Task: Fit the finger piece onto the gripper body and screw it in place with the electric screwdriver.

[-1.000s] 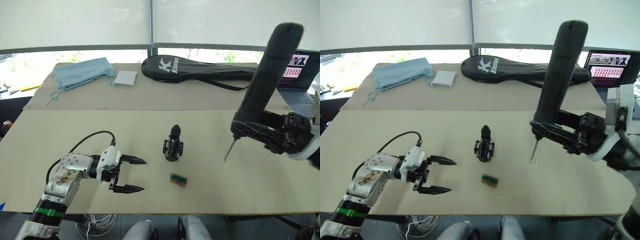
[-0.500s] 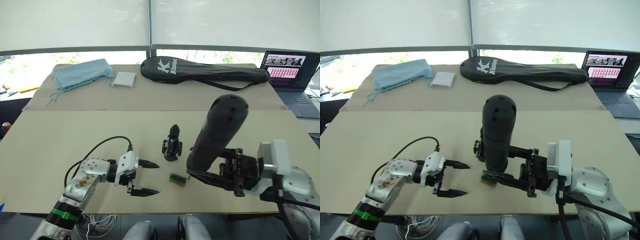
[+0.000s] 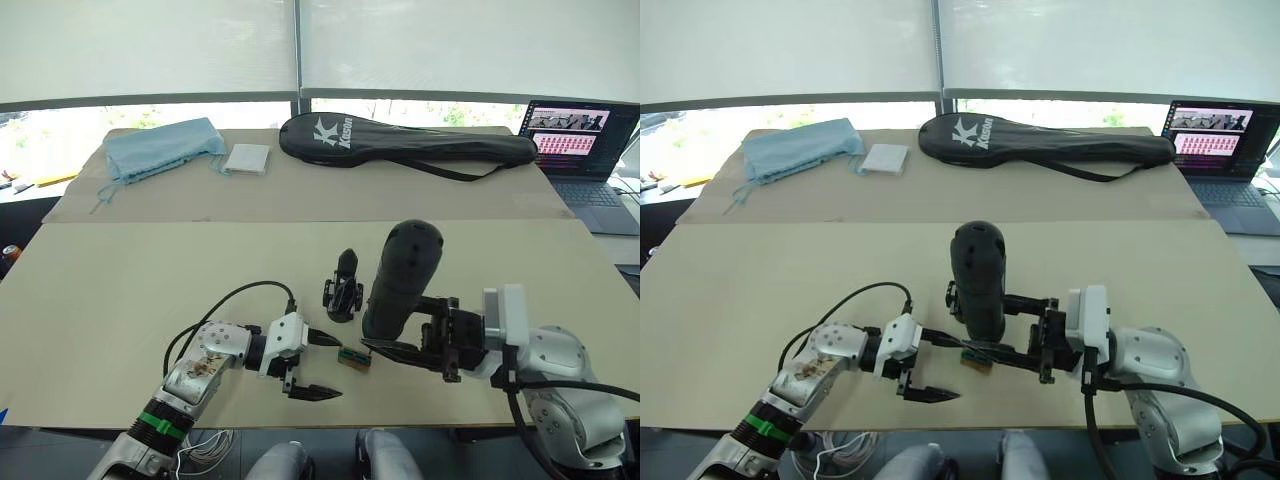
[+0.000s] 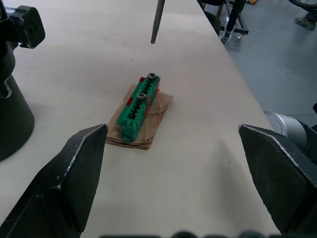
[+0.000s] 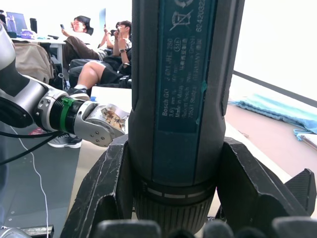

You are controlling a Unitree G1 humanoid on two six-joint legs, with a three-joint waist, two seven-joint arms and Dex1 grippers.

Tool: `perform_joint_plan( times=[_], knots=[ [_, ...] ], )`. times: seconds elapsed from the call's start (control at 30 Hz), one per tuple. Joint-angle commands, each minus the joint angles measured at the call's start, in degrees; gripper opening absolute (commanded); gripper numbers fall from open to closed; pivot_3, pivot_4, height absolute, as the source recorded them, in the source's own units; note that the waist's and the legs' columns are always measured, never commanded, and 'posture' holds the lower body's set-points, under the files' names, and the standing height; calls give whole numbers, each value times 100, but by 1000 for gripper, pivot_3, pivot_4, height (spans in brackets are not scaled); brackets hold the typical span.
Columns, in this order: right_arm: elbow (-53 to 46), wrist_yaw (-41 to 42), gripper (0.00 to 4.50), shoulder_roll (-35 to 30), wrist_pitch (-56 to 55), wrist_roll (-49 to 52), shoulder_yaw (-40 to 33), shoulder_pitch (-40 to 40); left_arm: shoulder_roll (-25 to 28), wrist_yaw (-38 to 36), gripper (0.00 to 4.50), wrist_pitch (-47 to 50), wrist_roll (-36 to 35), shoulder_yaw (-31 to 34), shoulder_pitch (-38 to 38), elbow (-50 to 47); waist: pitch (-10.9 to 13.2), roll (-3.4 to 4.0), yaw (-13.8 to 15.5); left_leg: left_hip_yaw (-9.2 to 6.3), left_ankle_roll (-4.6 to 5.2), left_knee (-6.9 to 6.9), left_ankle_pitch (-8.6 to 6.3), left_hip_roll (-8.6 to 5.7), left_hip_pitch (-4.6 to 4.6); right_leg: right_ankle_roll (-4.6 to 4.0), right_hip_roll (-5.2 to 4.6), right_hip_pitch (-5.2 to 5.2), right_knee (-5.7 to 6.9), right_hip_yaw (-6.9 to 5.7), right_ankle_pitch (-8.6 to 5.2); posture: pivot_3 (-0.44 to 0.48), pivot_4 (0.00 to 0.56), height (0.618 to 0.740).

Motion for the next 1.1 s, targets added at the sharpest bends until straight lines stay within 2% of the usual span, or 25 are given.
perform_joint_plan(
  times=[0.03,0.5,1.1],
  knots=[
    [-128,-12,1921,-19,-309,22,66,-49,-90,81,4500,-65,68,-84,-41,8,0,0,0,0,0,0,0,0,0,0,0,0,0,0,0,0,150,740],
    [-9,-61,1921,-145,-427,75,133,-70,-329,227,4500,-950,290,-66,28,813,-3,1,14,0,0,1,0,0,6,0,-2,7,0,4,0,0,150,740],
    [150,-70,1921,-222,-521,17,174,5,-394,340,4500,-939,319,-126,25,936,-5,2,25,0,1,-3,0,1,45,1,-2,46,-2,15,-1,0,150,740]
  ],
)
